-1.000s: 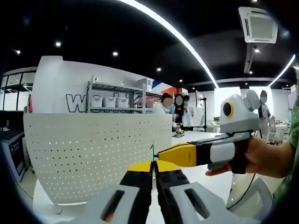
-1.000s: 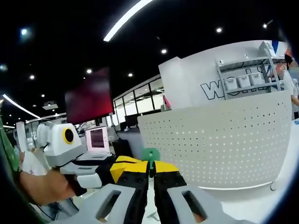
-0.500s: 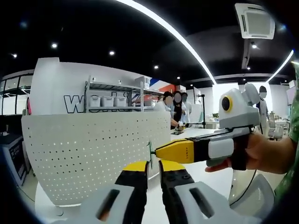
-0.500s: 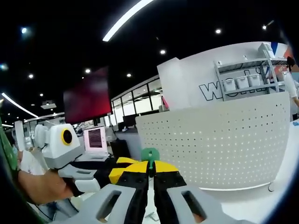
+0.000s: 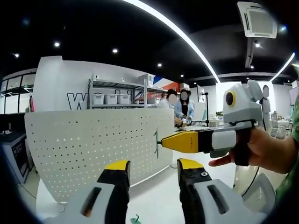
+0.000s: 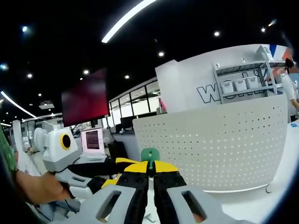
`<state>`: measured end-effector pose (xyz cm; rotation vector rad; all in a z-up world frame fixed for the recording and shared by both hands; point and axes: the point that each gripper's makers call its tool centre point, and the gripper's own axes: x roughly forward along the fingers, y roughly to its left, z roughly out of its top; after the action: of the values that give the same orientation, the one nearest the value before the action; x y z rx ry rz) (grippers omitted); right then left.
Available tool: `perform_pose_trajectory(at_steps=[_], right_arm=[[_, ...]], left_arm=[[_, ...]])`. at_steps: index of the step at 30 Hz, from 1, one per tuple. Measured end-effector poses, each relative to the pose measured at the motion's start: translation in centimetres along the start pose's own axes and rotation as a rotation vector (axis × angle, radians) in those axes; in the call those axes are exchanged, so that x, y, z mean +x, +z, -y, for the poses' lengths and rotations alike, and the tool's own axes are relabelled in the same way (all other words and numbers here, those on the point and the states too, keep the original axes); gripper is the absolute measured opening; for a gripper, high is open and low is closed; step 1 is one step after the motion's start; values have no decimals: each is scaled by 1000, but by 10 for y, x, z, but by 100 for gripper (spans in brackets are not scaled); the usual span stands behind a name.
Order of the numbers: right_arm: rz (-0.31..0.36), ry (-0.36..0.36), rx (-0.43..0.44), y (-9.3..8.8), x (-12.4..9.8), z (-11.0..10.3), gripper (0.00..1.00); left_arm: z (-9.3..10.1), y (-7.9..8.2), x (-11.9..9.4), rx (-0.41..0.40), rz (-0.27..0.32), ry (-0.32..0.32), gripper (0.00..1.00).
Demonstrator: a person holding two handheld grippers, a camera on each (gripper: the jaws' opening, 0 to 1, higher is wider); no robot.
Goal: Insert the hook assembly into the mounting plate slot until the hook locks in place.
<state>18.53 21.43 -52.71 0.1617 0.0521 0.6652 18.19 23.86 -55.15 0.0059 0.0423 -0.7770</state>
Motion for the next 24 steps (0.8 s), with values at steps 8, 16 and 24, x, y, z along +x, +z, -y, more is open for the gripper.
perform_pose_trajectory(at_steps=[8, 16, 24], right_arm=[[-1, -4, -2, 0, 1, 2, 1], [0, -13, -1, 0, 1, 7, 1], [-5, -37, -7, -3, 2, 15, 1]], left_arm=[[-2, -4, 3, -18, -13, 10, 75], [8, -3, 5, -33, 4, -41, 96], [17, -7, 5, -30, -6, -79, 100]])
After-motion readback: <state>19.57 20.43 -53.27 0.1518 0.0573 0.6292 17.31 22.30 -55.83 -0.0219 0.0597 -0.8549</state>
